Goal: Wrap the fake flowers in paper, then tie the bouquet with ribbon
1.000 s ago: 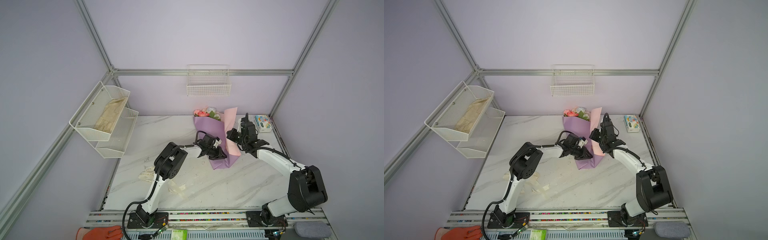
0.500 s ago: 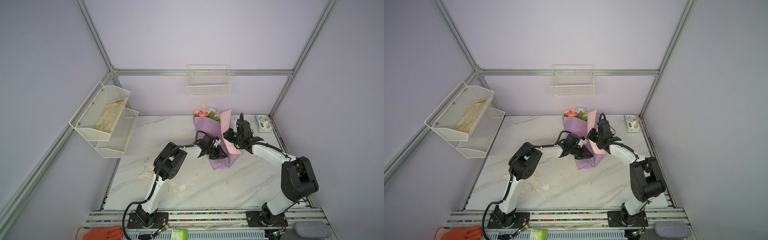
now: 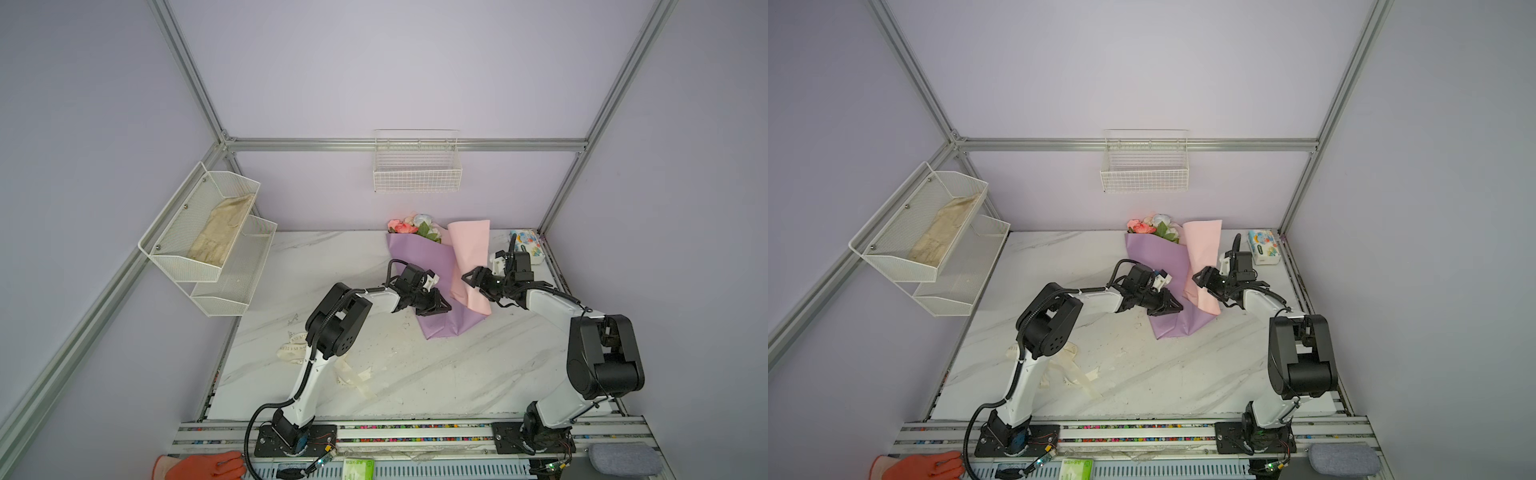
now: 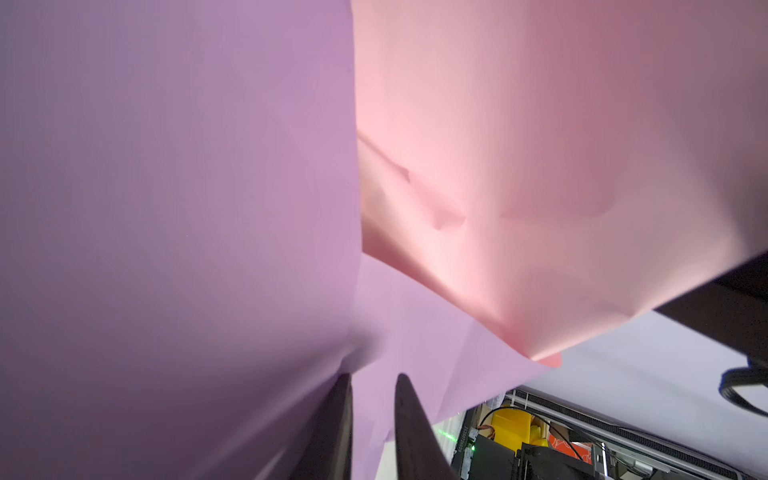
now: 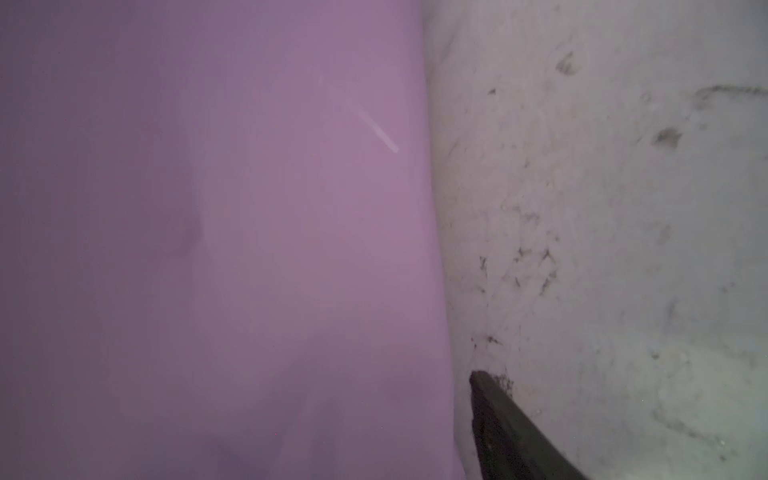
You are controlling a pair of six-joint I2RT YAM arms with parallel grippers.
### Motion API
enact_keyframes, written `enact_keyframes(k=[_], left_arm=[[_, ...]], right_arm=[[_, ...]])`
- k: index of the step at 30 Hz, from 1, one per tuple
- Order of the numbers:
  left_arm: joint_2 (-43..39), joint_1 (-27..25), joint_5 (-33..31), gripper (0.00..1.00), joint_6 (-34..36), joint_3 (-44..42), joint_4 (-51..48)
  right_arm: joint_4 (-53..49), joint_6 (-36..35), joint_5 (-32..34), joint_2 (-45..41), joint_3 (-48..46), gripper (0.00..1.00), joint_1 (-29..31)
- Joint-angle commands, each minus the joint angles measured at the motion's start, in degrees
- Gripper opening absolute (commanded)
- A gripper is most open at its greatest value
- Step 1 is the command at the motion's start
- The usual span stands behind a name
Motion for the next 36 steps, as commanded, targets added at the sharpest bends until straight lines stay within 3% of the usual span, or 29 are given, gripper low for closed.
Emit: enact_keyframes(k=[1, 12, 15, 17, 20, 31, 36], left_arm=[[0.59, -0.64, 1.43, 0.19, -0.34, 0.55, 0.31], [0.68, -0.91, 0.89, 0.18, 0.62, 0.58, -1.03], [0.68, -0.91, 0.89, 0.18, 0.62, 0.71, -1.12], [0.80, -1.13, 0.89, 0.18, 0.71, 0.95, -1.19], [0.95, -1.35, 0.84, 0.17, 0.79, 1.39, -1.69], [-3.47, -1.03, -2.49, 0.17, 1.09, -0.38, -2.85], [-8.63, 0.26, -3.75, 0.17, -0.51, -5.14, -0.15]], right_arm=[[-0.61, -0.58, -0.92, -5.08, -3.06, 0.68, 0.43], [-4.86, -0.59, 1.70, -14.73, -9.42, 0.65, 0.42], [-7.20, -1.41, 5.06, -16.45, -9.62, 0.55, 0.43], [-7.47, -0.91, 7.04, -16.45, -9.17, 0.35, 0.43], [-6.98, 0.51, 8.45, -14.95, -7.18, 0.21, 1.50], [-18.70, 1.73, 35.63, -5.81, 9.88, 0.12, 20.37], [-23.09, 0.37, 42.88, -0.36, 16.91, 0.11, 27.45]])
